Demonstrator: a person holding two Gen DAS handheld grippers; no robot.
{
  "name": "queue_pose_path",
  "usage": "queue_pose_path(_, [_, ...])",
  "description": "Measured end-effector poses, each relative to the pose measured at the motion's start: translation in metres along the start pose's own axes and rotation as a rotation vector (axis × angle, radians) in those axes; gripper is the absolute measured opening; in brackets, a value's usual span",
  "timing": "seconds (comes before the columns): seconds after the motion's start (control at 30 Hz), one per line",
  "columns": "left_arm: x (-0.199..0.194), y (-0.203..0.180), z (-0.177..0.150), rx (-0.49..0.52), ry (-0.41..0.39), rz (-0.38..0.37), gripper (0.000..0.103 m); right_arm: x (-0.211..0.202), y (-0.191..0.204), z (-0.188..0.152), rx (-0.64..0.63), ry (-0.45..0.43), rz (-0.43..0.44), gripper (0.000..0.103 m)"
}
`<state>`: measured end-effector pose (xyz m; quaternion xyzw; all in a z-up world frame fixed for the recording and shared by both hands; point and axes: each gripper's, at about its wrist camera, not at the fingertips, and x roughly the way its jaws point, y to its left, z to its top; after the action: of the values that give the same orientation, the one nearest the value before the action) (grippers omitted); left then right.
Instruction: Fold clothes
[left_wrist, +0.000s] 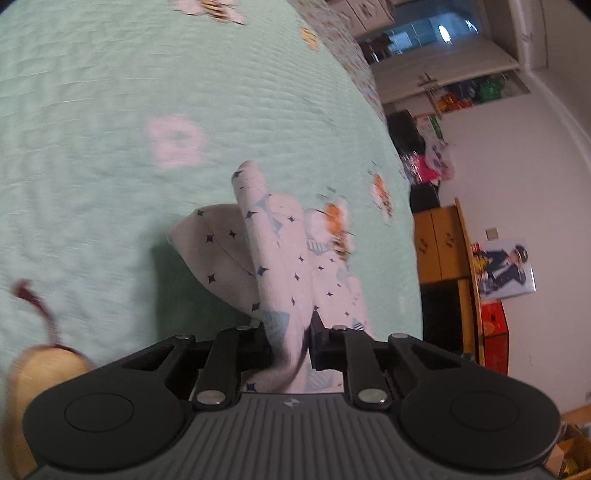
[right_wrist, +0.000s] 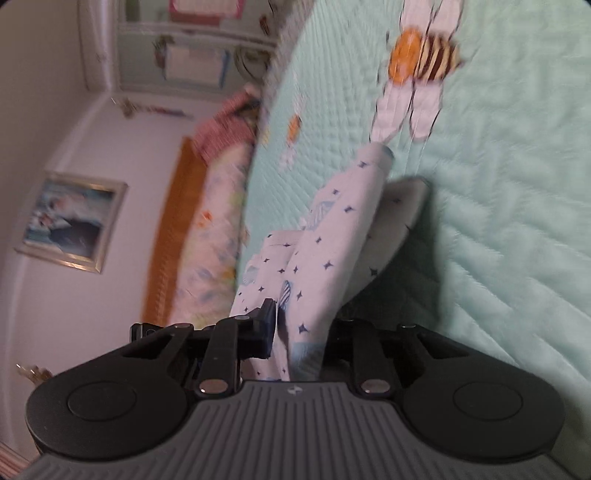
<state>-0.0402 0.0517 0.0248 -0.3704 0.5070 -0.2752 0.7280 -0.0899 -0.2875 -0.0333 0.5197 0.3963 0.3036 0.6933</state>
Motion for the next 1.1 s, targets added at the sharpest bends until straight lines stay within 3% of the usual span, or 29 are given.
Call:
queue_pose_path(0.2, [0.051,-0.082,-0.019,0.017,0.068,-0.119,0.018,-0.112,0.027,0.014,-0.072,-0.149,0.027,0.025])
queue_pose_path(0.37, [0.104,-0.168,-0.049,0.049,0.152,-0.282,0.018,-0.222,0.079,0.024,-0.206,-0.235,-0.057,0.025])
queue_pose_path(0.5, [0.150,-0.225,-0.063,0.113,0.163,-0.345,0.018,-0.286,0.095,0.050,-0.283,-0.310,-0.151,0.024])
queue_pose_path(0.57, [0.179,-0.241,-0.063,0.229,0.110,-0.300,0.020,-0.311,0.092,0.069,-0.302,-0.352,-0.210,0.025])
queue_pose_path(0.6, [0.197,-0.240,-0.063,0.268,0.082,-0.240,0.024,-0.321,0.083,0.080,-0.297,-0.372,-0.238,0.028])
queue_pose_path(0.67, [0.246,-0.213,-0.060,0.243,0.095,-0.098,0.028,-0.332,0.026,0.108,-0.205,-0.410,-0.293,0.037])
queue_pose_path(0.73, [0.298,-0.177,-0.058,0.231,0.143,0.110,0.028,-0.333,-0.034,0.128,-0.112,-0.454,-0.438,0.052])
queue_pose_path(0.77, [0.314,-0.160,-0.059,0.222,0.158,0.194,0.020,-0.333,-0.057,0.130,-0.066,-0.471,-0.473,0.052])
queue_pose_path(0.83, [0.315,-0.147,-0.062,0.232,0.120,0.160,0.020,-0.332,-0.097,0.132,0.008,-0.510,-0.523,0.050])
queue_pose_path(0.93, [0.311,-0.152,-0.062,0.296,0.105,0.157,0.025,-0.336,-0.096,0.123,-0.030,-0.561,-0.470,0.059])
queue_pose_path(0.97, [0.308,-0.153,-0.060,0.295,0.091,0.159,0.032,-0.337,-0.095,0.120,-0.038,-0.574,-0.469,0.059])
queue_pose_path(1.0, [0.304,-0.152,-0.059,0.273,0.068,0.166,0.040,-0.338,-0.092,0.116,-0.041,-0.596,-0.488,0.059])
queue_pose_path(1.1, [0.287,-0.160,-0.057,0.188,-0.009,0.174,0.046,-0.343,-0.075,0.104,-0.054,-0.680,-0.574,0.064])
